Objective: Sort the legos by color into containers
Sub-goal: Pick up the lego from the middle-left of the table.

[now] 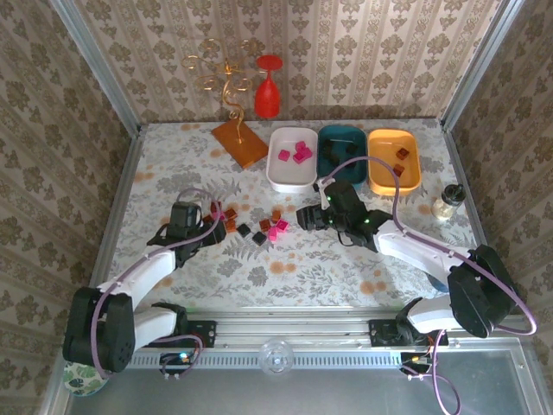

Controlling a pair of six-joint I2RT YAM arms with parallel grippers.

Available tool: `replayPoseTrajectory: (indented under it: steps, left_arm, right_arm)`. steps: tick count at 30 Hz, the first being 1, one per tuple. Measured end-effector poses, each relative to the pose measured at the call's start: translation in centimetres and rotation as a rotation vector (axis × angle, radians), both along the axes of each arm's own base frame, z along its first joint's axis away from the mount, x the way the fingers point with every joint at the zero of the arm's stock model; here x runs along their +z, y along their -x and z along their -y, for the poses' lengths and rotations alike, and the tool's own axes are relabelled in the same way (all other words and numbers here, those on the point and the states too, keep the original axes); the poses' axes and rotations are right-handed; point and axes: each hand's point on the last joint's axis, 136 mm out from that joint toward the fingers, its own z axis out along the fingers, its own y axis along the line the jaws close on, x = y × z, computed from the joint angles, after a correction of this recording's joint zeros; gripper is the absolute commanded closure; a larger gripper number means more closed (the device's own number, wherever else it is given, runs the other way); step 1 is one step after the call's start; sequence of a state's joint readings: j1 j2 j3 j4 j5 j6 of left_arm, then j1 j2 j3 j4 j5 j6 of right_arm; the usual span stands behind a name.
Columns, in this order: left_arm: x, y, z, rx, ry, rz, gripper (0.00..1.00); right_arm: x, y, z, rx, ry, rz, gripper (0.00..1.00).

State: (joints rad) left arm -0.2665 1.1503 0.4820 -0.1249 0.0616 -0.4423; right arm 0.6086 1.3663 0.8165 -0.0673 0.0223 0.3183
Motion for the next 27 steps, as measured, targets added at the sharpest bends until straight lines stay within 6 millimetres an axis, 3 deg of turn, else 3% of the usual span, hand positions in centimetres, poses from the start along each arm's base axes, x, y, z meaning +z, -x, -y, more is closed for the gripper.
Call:
replayPoseTrajectory:
  steps: [6, 18, 27]
  left_arm:
    - [-1.4, -1.3, -1.1, 0.049, -0.048, -0.047, 0.39]
    - [-3.6, -5.9, -1.4, 0.091, -0.082, -0.078, 0.47]
    - [-3.6, -6.6, -1.9, 0.111, -0.102, -0.072, 0.62]
  right_arm:
    - [-1.0, 0.4, 0.3, 0.001, 0.009, -0.01, 0.2]
    - [-0.4, 0.4, 0.6, -0.01, 0.004, 0.008, 0.2]
    - [-0.4, 0.2, 1.0, -0.022, 0.009, 0.012, 0.19]
